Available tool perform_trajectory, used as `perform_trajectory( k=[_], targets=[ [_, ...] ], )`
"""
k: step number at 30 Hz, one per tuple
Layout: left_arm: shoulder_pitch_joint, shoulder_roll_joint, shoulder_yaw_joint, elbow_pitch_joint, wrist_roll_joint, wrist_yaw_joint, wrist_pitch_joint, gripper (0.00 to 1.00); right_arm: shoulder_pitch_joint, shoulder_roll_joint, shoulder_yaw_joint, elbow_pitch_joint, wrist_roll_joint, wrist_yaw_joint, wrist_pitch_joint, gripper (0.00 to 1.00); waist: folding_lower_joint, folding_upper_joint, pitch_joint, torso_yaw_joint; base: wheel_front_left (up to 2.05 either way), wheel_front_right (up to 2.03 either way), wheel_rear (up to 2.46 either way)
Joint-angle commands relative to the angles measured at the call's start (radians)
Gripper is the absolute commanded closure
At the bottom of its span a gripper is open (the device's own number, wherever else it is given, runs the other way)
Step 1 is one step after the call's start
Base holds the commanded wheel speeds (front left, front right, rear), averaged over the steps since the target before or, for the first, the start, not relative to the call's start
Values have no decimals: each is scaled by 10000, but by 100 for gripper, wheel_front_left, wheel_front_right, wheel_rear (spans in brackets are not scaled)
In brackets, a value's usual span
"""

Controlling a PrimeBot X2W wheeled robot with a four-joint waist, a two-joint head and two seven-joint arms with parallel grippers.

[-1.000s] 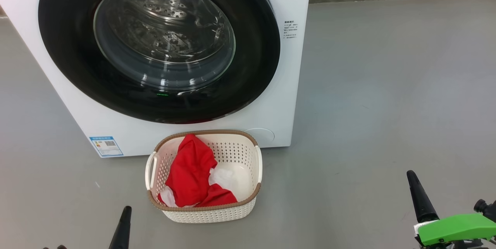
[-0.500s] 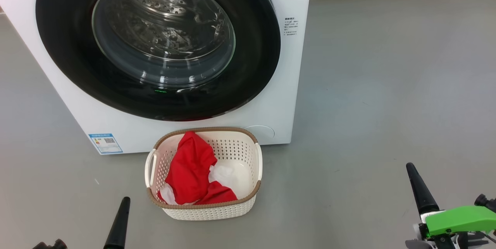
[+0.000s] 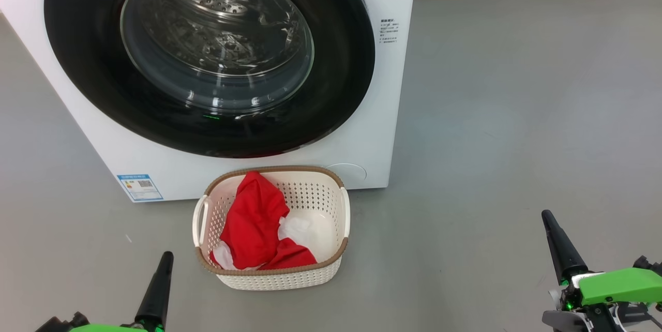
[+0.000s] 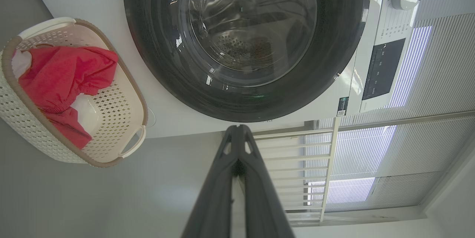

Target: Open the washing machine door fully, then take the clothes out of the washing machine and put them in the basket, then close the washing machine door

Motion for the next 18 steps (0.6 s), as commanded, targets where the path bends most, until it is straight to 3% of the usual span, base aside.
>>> perform_trajectory(
  k=[1,10,18],
  targets=[
    [-468,149,356,-188,-362,-66,117,100,-569,-161,124,-220,382,-5,94,100,0,0,14,1,0,0,0],
    [-656,156,425,-129,-1268,-71,346,100,-734,-183,102,-163,1307,-7,333,100,-1,0,79,4,0,0,0],
    [-656,156,425,-129,-1268,-71,346,100,-734,-183,102,-163,1308,-7,333,100,-1,0,79,4,0,0,0]
  ],
)
